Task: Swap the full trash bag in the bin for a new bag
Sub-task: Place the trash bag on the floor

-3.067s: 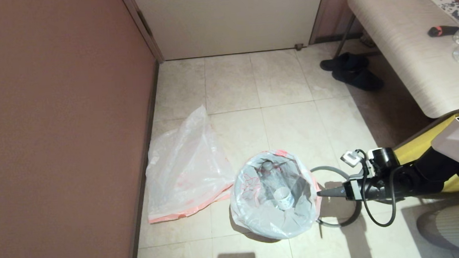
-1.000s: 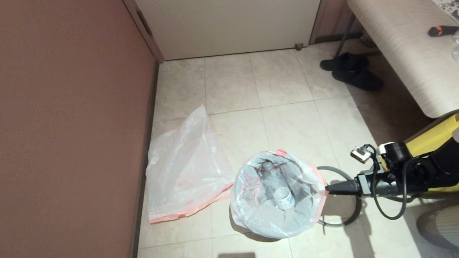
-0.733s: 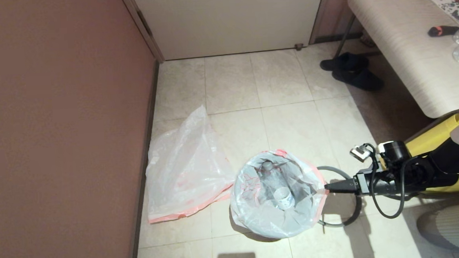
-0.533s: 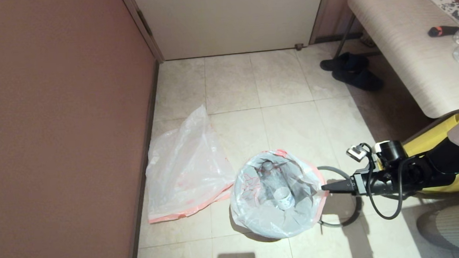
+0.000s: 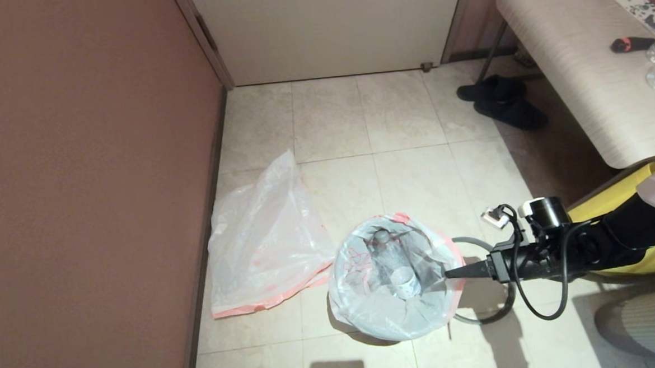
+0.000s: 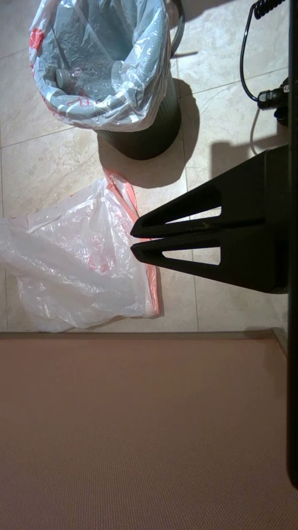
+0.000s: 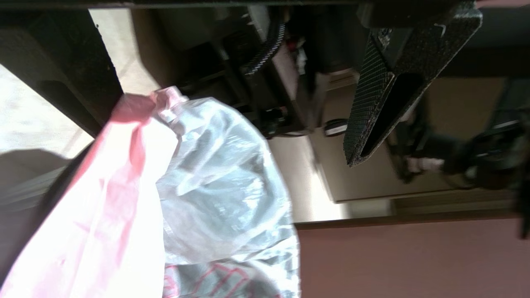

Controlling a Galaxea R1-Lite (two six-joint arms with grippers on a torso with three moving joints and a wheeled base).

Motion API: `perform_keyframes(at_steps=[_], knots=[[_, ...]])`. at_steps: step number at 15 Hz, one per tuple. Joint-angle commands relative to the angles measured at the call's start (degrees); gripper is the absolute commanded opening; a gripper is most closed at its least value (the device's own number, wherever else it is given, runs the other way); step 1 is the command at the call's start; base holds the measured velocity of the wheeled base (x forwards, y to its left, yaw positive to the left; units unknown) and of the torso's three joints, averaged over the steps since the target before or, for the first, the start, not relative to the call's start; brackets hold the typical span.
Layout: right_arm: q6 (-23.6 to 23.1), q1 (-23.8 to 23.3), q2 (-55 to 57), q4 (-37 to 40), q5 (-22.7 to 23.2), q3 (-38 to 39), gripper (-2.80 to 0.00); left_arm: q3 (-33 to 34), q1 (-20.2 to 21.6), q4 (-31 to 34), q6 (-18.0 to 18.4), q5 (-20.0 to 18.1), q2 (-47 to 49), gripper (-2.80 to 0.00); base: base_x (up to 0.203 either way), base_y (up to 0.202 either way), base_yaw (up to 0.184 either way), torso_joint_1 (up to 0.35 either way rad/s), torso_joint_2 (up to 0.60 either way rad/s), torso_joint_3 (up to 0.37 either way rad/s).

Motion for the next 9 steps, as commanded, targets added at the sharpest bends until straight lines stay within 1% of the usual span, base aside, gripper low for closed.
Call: perform_keyframes(at_steps=[1, 2, 7, 8, 9], knots=[[0.1, 1.5, -0.4, -2.6, -3.0, 0.7, 0.00, 0.0, 0.0, 0.0, 0.0, 0.0, 0.0, -2.80, 0.000, 0.000, 0.000, 0.000, 0.00, 0.000], [0.4, 2.2, -0.5, -3.8, -5.2, 1.0, 0.00, 0.0, 0.0, 0.0, 0.0, 0.0, 0.0, -2.80, 0.000, 0.000, 0.000, 0.000, 0.00, 0.000], [0.4, 5.1, -1.4, -4.1, -7.5, 1.2, 0.00, 0.0, 0.0, 0.0, 0.0, 0.0, 0.0, -2.80, 0.000, 0.000, 0.000, 0.000, 0.00, 0.000], [0.4, 5.9, -1.4, -4.3, -9.7, 1.2, 0.00, 0.0, 0.0, 0.0, 0.0, 0.0, 0.0, -2.80, 0.000, 0.000, 0.000, 0.000, 0.00, 0.000], [0.4, 7.0, -1.2, -5.1, -13.3, 1.2, 0.00, 0.0, 0.0, 0.0, 0.0, 0.0, 0.0, -2.80, 0.000, 0.000, 0.000, 0.000, 0.00, 0.000]])
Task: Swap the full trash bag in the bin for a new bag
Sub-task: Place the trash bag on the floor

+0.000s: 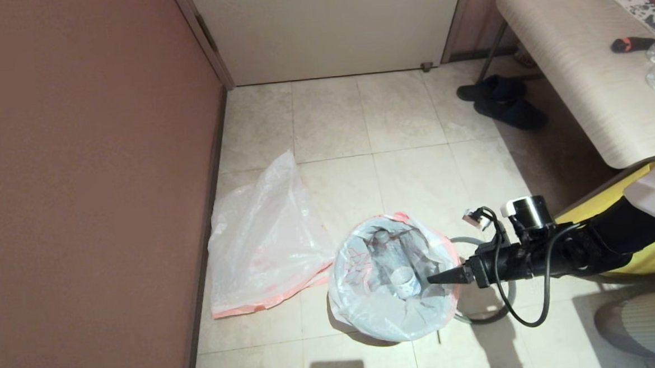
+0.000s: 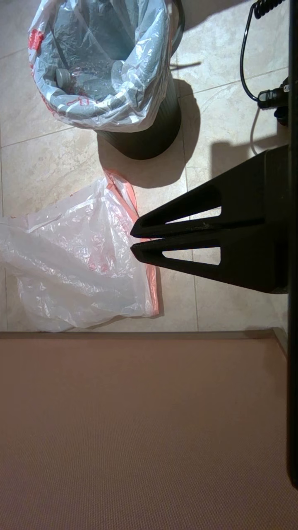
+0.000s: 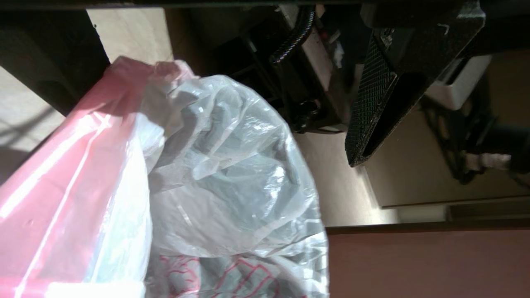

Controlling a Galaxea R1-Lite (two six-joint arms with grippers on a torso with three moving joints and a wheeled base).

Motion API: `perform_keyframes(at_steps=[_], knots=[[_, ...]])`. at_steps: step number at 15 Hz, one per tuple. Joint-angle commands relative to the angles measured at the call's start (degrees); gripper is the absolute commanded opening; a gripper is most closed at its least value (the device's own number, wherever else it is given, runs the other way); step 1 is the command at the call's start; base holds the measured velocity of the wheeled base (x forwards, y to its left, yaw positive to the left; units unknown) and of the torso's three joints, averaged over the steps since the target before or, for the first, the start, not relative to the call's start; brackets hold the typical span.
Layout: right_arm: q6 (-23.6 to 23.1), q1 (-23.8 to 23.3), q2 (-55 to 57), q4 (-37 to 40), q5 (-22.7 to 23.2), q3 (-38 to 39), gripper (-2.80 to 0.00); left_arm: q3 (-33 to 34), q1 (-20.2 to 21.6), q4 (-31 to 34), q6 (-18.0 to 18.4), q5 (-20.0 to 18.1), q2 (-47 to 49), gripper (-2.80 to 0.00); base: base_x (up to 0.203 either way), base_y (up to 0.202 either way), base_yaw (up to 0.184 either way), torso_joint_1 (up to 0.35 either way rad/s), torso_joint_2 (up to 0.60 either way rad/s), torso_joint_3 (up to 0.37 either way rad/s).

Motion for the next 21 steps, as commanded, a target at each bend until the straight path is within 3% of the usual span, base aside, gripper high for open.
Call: perform_keyframes(at_steps=[1, 5, 10, 11, 21], knots=[[0.0, 2.7, 0.3, -2.9, -4.9, 0.0, 0.00, 0.0, 0.0, 0.0, 0.0, 0.0, 0.0, -2.80, 0.000, 0.000, 0.000, 0.000, 0.00, 0.000], [0.1, 4.6, 3.3, -3.8, -10.3, -1.5, 0.00, 0.1, 0.0, 0.0, 0.0, 0.0, 0.1, -2.80, 0.000, 0.000, 0.000, 0.000, 0.00, 0.000], [0.1, 4.8, 5.0, -3.8, -11.8, -3.5, 0.00, 0.1, 0.0, 0.0, 0.0, 0.0, 0.1, -2.80, 0.000, 0.000, 0.000, 0.000, 0.00, 0.000], [0.2, 4.9, 5.0, -3.8, -11.8, -3.7, -2.80, 0.0, 0.0, 0.0, 0.0, 0.0, 0.0, -2.80, 0.000, 0.000, 0.000, 0.000, 0.00, 0.000], [4.2, 6.4, 3.0, -3.5, -13.2, -3.6, -2.80, 0.0, 0.0, 0.0, 0.0, 0.0, 0.0, -2.80, 0.000, 0.000, 0.000, 0.000, 0.00, 0.000]])
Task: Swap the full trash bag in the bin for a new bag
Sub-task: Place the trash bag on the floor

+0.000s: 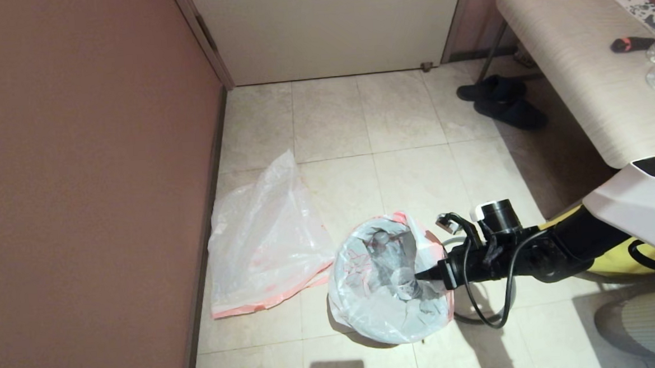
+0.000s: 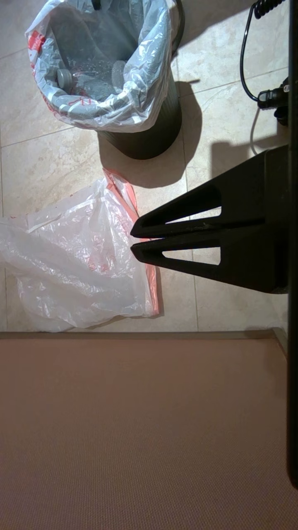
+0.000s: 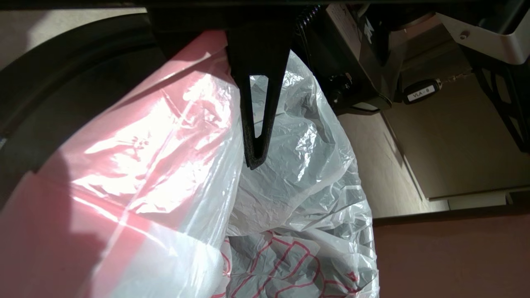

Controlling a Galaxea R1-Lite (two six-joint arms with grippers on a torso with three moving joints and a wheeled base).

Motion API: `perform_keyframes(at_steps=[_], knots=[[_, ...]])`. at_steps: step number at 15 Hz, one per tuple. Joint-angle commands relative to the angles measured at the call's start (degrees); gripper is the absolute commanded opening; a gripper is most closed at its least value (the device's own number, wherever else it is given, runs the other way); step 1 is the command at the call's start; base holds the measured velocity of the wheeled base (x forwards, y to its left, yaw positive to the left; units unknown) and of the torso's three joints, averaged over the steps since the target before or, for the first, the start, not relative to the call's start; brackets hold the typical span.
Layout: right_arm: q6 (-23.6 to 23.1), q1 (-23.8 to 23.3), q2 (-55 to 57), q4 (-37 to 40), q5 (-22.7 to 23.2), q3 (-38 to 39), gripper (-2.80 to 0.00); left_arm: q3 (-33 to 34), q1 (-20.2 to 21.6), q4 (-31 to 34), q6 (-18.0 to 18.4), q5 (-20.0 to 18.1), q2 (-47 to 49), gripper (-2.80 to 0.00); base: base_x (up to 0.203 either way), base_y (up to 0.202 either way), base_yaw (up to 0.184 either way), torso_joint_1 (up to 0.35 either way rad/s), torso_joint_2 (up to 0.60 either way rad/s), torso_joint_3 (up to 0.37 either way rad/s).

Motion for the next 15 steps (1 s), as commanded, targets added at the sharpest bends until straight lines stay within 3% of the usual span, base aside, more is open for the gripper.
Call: perform_keyframes(at_steps=[1, 2, 7, 9, 13, 15], knots=[[0.3, 0.1, -0.7, -0.2, -0.4, 0.5, -2.80, 0.0, 0.0, 0.0, 0.0, 0.0, 0.1, -2.80, 0.000, 0.000, 0.000, 0.000, 0.00, 0.000], [0.3, 0.1, -0.7, -0.3, -0.5, 0.7, 0.00, 0.0, 0.0, 0.0, 0.0, 0.0, 0.0, -2.80, 0.000, 0.000, 0.000, 0.000, 0.00, 0.000], [4.6, 0.4, -3.5, -0.1, 0.4, 1.2, 0.00, 0.0, 0.0, 0.0, 0.0, 0.0, 0.1, -2.80, 0.000, 0.000, 0.000, 0.000, 0.00, 0.000], [6.7, 1.1, -5.0, -0.1, 3.7, 1.9, 0.00, 0.0, 0.0, 0.0, 0.0, 0.0, 0.0, -2.80, 0.000, 0.000, 0.000, 0.000, 0.00, 0.000], [6.6, 1.7, -2.9, -0.2, 3.2, 1.9, 0.00, 0.0, 0.0, 0.0, 0.0, 0.0, 0.1, -2.80, 0.000, 0.000, 0.000, 0.000, 0.00, 0.000], [5.7, 1.7, -0.8, -0.4, -0.6, 1.7, 0.00, 0.0, 0.0, 0.0, 0.0, 0.0, 0.0, -2.80, 0.000, 0.000, 0.000, 0.000, 0.00, 0.000]])
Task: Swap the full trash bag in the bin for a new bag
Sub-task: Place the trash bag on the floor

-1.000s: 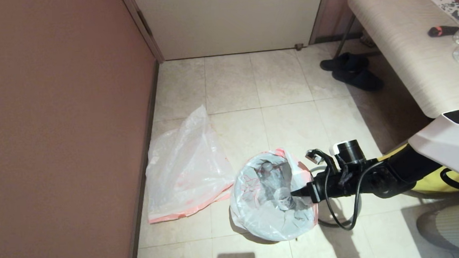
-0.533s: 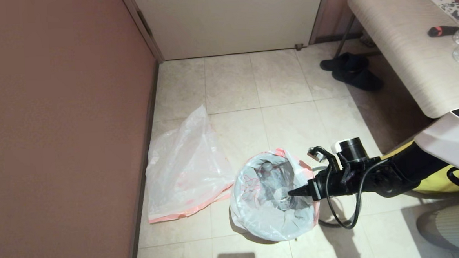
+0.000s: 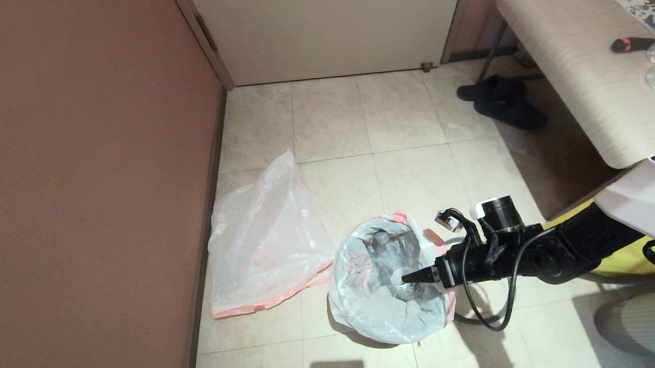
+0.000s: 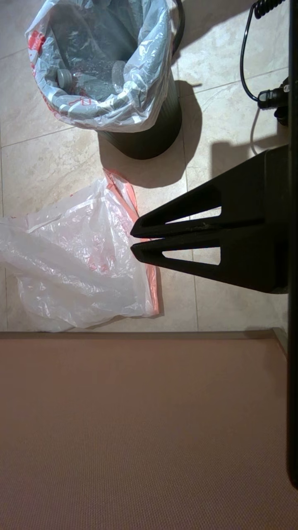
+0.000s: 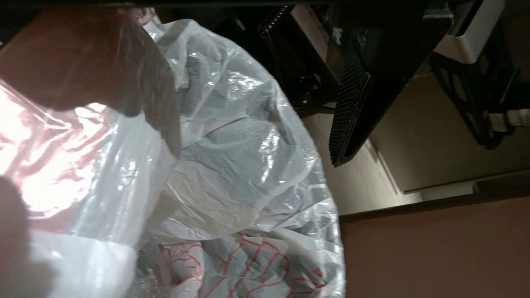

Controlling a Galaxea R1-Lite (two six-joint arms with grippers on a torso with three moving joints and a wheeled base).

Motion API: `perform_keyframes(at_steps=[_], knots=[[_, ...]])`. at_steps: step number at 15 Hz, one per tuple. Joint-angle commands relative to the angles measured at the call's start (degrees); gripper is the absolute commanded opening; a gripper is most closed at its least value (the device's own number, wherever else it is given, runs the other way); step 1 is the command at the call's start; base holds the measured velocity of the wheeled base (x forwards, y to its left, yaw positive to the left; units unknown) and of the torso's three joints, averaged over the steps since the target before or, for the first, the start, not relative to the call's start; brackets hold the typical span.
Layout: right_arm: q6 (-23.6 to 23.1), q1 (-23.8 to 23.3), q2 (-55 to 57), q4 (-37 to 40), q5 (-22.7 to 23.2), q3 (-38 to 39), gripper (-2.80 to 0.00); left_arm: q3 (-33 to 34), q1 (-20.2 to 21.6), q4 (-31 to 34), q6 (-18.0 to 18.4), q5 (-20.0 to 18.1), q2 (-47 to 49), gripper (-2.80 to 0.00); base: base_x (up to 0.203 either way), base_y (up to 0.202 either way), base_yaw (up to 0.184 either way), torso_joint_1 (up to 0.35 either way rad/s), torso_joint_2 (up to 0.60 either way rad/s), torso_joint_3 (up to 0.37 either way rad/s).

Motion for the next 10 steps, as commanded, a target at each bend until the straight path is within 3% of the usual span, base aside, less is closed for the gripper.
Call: perform_keyframes(at_steps=[1, 2, 10], knots=[[-1.8, 0.0, 3.0, -0.2, -2.9, -0.5, -0.04, 0.0, 0.0, 0.0, 0.0, 0.0, 0.0, -2.80, 0.000, 0.000, 0.000, 0.000, 0.00, 0.000], [-2.2, 0.0, 3.2, -0.2, -3.2, -0.7, -2.80, 0.0, 0.0, 0.0, 0.0, 0.0, 0.0, -2.80, 0.000, 0.000, 0.000, 0.000, 0.00, 0.000], [-1.4, 0.3, 0.5, 0.1, -3.2, -0.4, -2.80, 0.1, 0.0, 0.0, 0.0, 0.0, 0.1, -2.80, 0.000, 0.000, 0.000, 0.000, 0.00, 0.000]])
